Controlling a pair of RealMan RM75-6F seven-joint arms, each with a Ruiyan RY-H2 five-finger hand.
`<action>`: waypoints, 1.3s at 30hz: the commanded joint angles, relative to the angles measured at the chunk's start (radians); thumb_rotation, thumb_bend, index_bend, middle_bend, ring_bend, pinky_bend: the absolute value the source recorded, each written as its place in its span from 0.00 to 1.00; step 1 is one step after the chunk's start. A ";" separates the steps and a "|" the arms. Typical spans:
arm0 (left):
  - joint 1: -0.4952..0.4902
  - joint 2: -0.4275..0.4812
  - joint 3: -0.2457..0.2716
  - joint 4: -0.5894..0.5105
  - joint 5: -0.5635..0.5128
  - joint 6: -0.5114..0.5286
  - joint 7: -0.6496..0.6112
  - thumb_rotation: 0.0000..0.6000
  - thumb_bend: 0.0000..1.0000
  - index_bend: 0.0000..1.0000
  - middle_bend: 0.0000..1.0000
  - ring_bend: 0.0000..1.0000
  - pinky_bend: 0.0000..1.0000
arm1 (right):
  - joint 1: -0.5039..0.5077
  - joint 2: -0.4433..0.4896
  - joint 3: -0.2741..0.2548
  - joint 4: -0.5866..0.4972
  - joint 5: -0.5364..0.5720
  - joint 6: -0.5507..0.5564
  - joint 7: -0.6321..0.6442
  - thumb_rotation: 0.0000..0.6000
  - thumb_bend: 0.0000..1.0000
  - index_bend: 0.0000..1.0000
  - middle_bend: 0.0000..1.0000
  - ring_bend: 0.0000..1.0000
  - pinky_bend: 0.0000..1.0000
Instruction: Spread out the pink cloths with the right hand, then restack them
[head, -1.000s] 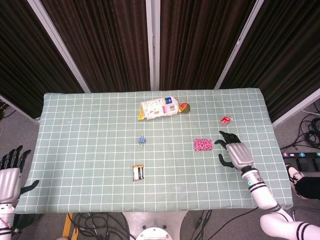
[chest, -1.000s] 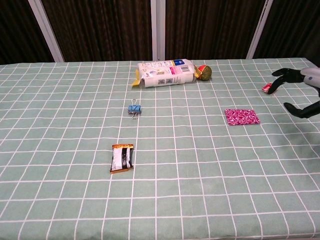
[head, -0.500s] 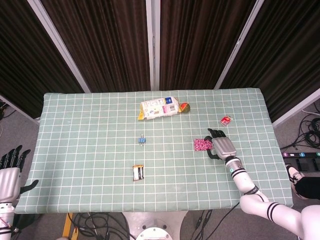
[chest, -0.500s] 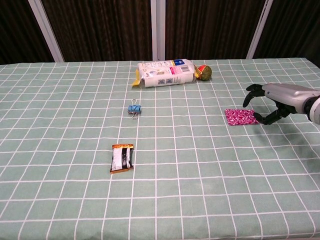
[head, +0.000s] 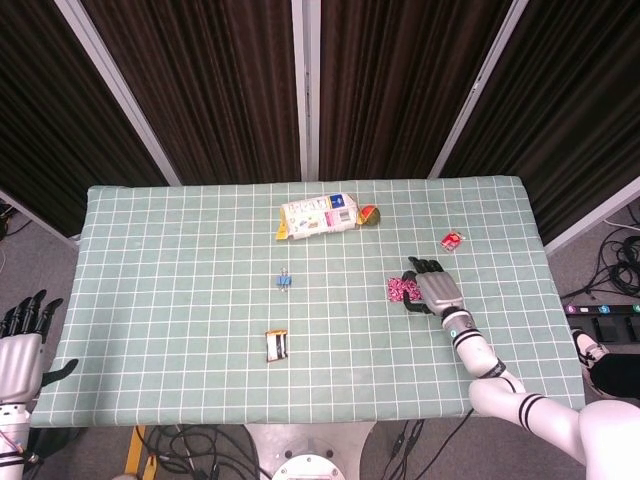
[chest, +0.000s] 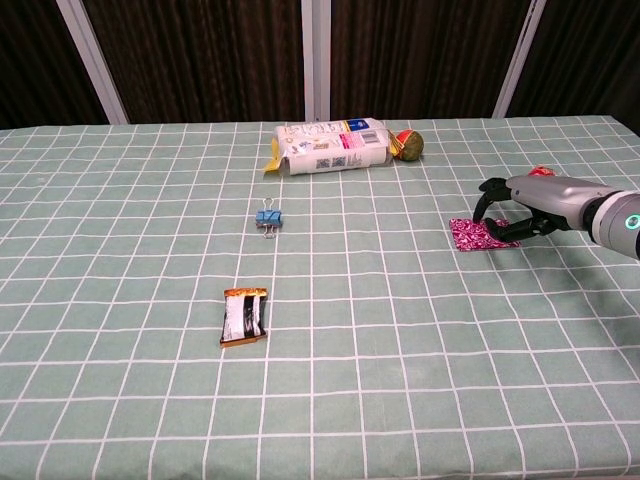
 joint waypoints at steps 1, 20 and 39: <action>0.000 0.000 0.000 0.000 0.000 0.000 0.000 1.00 0.02 0.19 0.14 0.07 0.12 | -0.004 0.004 -0.011 -0.005 -0.008 0.003 0.000 0.43 0.55 0.28 0.00 0.00 0.00; -0.009 -0.003 -0.001 0.008 0.008 -0.006 -0.007 1.00 0.02 0.19 0.14 0.07 0.12 | -0.148 0.188 -0.179 -0.311 -0.139 0.170 -0.079 0.43 0.55 0.28 0.00 0.00 0.00; -0.002 -0.005 0.004 0.013 0.008 -0.001 -0.017 1.00 0.02 0.19 0.14 0.07 0.12 | -0.105 0.148 -0.082 -0.186 -0.010 0.113 -0.080 0.43 0.55 0.29 0.00 0.00 0.00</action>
